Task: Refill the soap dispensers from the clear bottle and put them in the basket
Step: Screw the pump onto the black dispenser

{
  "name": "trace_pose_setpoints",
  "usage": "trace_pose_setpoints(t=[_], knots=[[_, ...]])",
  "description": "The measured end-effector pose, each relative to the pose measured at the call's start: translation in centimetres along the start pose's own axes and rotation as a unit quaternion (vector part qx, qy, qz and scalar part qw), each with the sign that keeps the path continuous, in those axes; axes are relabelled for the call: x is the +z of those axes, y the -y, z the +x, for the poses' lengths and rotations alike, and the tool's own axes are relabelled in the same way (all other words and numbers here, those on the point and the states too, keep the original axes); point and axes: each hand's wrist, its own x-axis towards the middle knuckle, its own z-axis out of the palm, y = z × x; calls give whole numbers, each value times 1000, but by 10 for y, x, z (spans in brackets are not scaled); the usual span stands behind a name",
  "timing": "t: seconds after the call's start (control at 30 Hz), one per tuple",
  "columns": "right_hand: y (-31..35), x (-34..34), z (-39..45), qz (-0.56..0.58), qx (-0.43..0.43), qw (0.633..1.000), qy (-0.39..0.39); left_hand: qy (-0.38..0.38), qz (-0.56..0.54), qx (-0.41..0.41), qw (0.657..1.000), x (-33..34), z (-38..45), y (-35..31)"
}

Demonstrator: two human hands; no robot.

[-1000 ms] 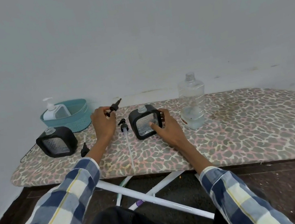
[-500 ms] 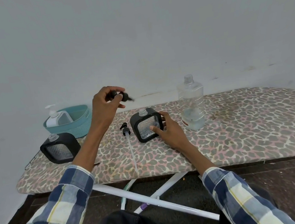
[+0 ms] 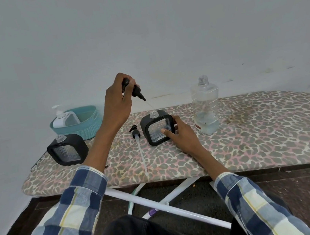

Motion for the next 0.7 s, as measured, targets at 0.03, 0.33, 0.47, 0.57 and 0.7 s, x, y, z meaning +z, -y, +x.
trace_pose_setpoints(t=[0.03, 0.33, 0.47, 0.57, 0.7], knots=[[0, 0, 0, 0, 1, 1000, 1, -5, 2, -3, 1000, 2, 0, -1], [-2, 1, 1, 24, -1, 1000, 4, -43, 17, -67, 997, 12, 3, 3], [0, 1, 1, 24, -1, 1000, 3, -57, 31, -82, 995, 12, 4, 9], [-2, 1, 1, 22, -3, 1000, 3, -40, 47, -81, 995, 13, 3, 9], [-3, 2, 2, 23, -5, 1000, 1, -13, 54, -66, 996, 19, 1, 11]])
